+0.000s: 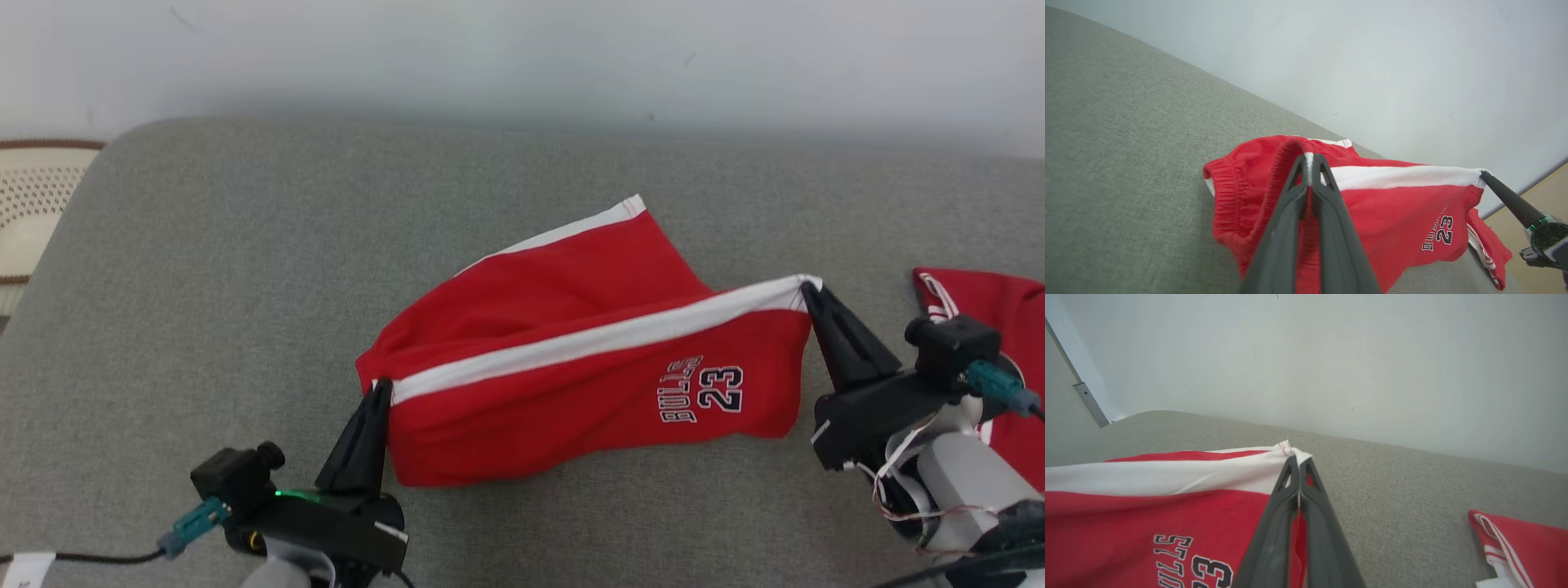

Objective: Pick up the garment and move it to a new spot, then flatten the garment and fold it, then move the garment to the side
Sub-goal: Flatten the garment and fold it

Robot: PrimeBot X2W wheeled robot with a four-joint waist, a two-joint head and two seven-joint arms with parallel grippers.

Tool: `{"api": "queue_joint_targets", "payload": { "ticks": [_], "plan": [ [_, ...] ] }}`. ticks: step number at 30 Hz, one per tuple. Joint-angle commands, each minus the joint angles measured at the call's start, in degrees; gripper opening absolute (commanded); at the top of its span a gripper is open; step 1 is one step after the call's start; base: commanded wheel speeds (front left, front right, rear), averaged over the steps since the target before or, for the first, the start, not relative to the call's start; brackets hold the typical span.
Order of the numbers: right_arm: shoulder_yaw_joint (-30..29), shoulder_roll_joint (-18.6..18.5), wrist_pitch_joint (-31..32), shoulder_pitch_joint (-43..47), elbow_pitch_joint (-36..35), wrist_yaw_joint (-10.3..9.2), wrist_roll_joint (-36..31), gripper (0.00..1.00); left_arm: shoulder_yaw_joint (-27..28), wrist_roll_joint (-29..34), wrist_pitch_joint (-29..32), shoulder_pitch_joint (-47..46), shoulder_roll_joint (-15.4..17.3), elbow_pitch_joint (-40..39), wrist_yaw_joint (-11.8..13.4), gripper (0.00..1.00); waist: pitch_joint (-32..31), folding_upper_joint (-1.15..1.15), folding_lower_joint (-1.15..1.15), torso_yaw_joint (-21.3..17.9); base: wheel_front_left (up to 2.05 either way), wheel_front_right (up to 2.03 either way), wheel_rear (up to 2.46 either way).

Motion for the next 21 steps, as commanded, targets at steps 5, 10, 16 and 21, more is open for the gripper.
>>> {"api": "queue_joint_targets", "payload": {
  "ticks": [5,10,16,21],
  "plan": [
    [1.4,-0.08,0.02,-8.57,4.92,-0.06,-1.07,0.0,1.41,-0.62,-0.05,-6.64,-1.9,1.8,0.0,0.0,8.31,0.0,-0.01,5.26,0.0,0.0,0.0],
    [3.23,-0.42,0.03,-15.29,8.98,-0.06,-0.36,0.0,1.94,-1.07,-0.05,-10.89,-2.68,2.83,0.0,0.0,11.83,0.0,-0.01,7.23,0.0,0.0,0.0],
    [7.2,-0.98,0.02,-23.1,14.16,-0.06,0.78,0.0,0.55,-4.84,-0.05,-14.05,-2.7,2.73,0.0,0.0,15.5,0.0,-0.01,9.33,0.0,0.0,0.0],
    [9.86,-1.64,0.03,-28.8,17.38,-0.06,1.98,0.0,-0.55,-6.81,-0.05,-16.32,-2.72,2.3,0.0,0.0,18.49,0.0,-0.01,10.9,0.0,0.0,0.0]
  ]
}}
